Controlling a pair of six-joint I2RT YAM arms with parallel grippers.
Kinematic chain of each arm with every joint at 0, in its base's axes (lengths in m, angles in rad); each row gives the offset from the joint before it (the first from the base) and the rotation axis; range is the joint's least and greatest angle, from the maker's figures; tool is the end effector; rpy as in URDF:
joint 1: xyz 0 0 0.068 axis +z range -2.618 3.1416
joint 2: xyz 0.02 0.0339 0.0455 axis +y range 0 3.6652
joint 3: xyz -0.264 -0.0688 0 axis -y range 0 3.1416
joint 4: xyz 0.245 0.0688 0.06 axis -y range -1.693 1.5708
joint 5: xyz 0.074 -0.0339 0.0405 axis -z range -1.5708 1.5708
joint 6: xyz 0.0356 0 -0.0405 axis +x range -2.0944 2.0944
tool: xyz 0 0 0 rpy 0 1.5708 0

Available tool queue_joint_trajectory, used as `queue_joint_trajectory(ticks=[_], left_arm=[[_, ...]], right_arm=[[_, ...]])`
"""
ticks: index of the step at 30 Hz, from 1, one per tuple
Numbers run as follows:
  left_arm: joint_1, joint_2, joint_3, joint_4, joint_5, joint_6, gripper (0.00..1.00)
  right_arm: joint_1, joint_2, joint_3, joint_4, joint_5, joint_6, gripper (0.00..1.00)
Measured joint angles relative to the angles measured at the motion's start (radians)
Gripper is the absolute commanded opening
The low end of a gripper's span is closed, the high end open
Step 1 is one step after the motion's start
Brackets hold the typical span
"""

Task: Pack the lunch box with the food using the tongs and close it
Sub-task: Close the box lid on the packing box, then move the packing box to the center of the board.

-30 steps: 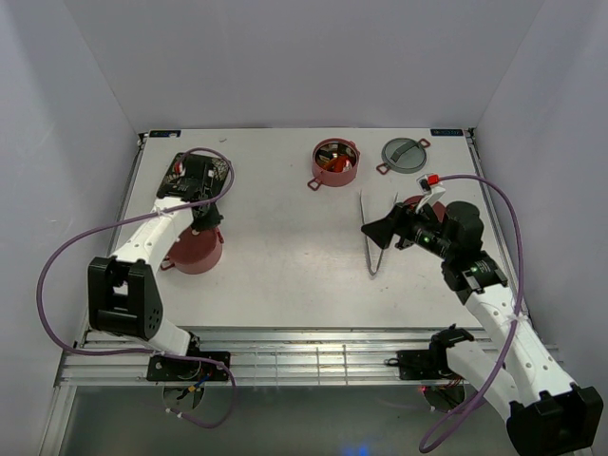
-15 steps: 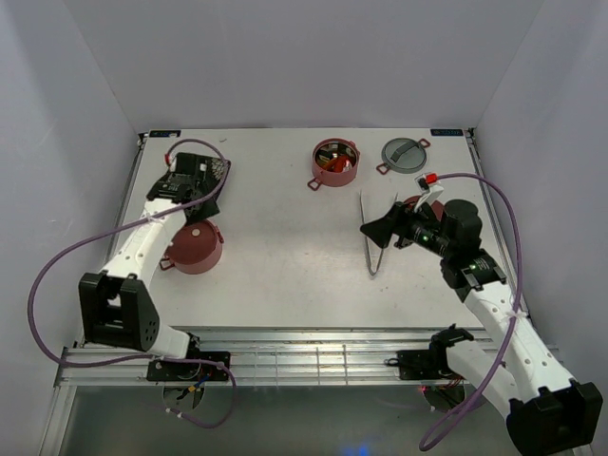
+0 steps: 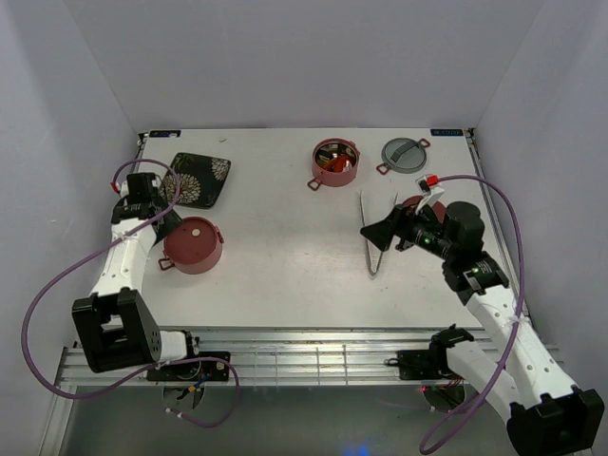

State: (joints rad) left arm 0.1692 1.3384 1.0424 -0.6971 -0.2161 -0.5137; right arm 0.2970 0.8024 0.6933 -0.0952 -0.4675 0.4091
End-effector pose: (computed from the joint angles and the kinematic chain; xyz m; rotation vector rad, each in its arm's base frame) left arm 0.2653 0.0531 0.2652 -0.9254 2.3602 0.1417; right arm 0.1772 0.0710 0.3148 -0.2493 1.8302 0.9155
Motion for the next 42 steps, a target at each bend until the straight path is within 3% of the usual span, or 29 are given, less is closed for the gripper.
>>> queue_joint_trajectory(ticks=[12,18,22,25,36,42], left_arm=[[0.037,-0.041,-0.162,0.052,0.005,-0.017,0.59],[0.039,0.005,-0.172,0.09,0.057,0.005,0.48],[0.018,0.021,-0.172,0.124,0.08,0.02,0.47],[-0.051,0.035,-0.17,0.138,0.07,0.021,0.47],[-0.458,0.049,-0.188,0.188,0.03,-0.111,0.48],[-0.648,0.059,-0.179,0.178,-0.005,-0.18,0.48]], right_arm=[[0.0,-0.041,0.0,-0.034,-0.01,-0.025,0.83],[0.0,-0.053,0.0,-0.038,-0.012,-0.027,0.83],[0.0,-0.053,0.0,-0.038,-0.014,-0.027,0.83],[0.0,-0.053,0.003,-0.044,-0.014,-0.026,0.83],[0.001,-0.05,0.013,-0.061,-0.003,0.0,0.82],[0.05,0.034,0.014,-0.053,0.043,0.007,0.82]])
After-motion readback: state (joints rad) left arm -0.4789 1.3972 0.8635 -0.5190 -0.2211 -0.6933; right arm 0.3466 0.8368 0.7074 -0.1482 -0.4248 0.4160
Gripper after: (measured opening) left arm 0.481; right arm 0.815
